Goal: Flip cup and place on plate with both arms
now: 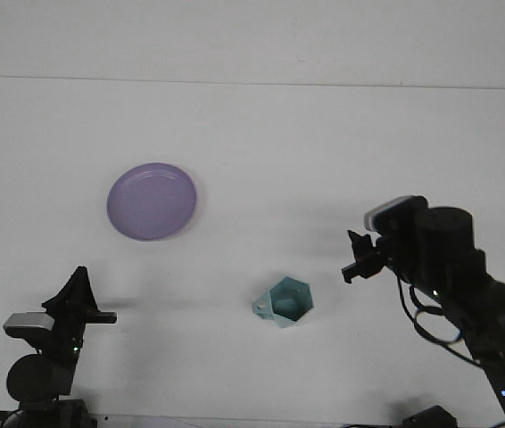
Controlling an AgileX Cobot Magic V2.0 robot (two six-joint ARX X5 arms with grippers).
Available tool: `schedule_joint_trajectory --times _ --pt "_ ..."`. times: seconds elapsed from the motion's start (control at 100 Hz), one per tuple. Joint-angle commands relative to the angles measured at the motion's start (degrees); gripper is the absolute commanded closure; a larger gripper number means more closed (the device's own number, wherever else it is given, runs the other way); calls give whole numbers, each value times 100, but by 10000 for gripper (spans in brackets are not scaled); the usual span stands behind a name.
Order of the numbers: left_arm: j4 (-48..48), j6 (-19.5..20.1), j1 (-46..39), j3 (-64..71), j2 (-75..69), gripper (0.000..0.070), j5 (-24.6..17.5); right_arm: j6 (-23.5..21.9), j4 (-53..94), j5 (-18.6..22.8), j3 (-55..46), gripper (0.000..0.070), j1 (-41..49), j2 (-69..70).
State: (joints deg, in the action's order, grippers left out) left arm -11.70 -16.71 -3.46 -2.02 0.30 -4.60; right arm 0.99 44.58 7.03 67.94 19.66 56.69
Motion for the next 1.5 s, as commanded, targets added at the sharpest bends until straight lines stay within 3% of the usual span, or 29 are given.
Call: schedule_joint_trajectory --times 0.0,0.11,0.21,0.34,0.61,0.77,1.01,1.08,1.24,1.42,1.49 --pt "-68 -756 11 -15 -4 688 -33 -278 -481 -52 -693 420 -120 -476" --pt "-28 -1150 11 -146 0 688 -428 -433 -1147 -94 -1757 419 -337 -1244" --pt "13 -1115 11 -352 70 688 -892 -601 -1797 -87 -2625 419 -385 -1884" --pt "369 -1064 11 -881 367 688 -1141 -612 -2544 -153 -3477 420 -387 -2564" --pt "1766 -157 92 -2603 1928 688 -1952 -540 -3189 -466 -4216 420 -389 -3364" --pt "2623 310 433 -3735 3115 688 -2129 -546 -3303 -472 -4238 420 -389 -3456" --pt "3547 616 1478 -5117 4878 680 -2238 -546 -3342 -470 -4238 420 -389 -3456" --pt "3757 734 1849 -5451 5383 630 -2245 -549 -3344 -470 -4238 420 -389 -3456" --pt "4395 1016 2634 -6301 6607 398 -2240 -549 -3346 -470 -4238 420 -389 -3456" --pt "5252 1342 3322 -7462 7980 342 -2175 -549 -3351 -470 -4238 420 -389 -3456" --pt "5558 1419 3539 -7910 8463 264 -2157 -549 -3353 -470 -4238 420 -389 -3456"
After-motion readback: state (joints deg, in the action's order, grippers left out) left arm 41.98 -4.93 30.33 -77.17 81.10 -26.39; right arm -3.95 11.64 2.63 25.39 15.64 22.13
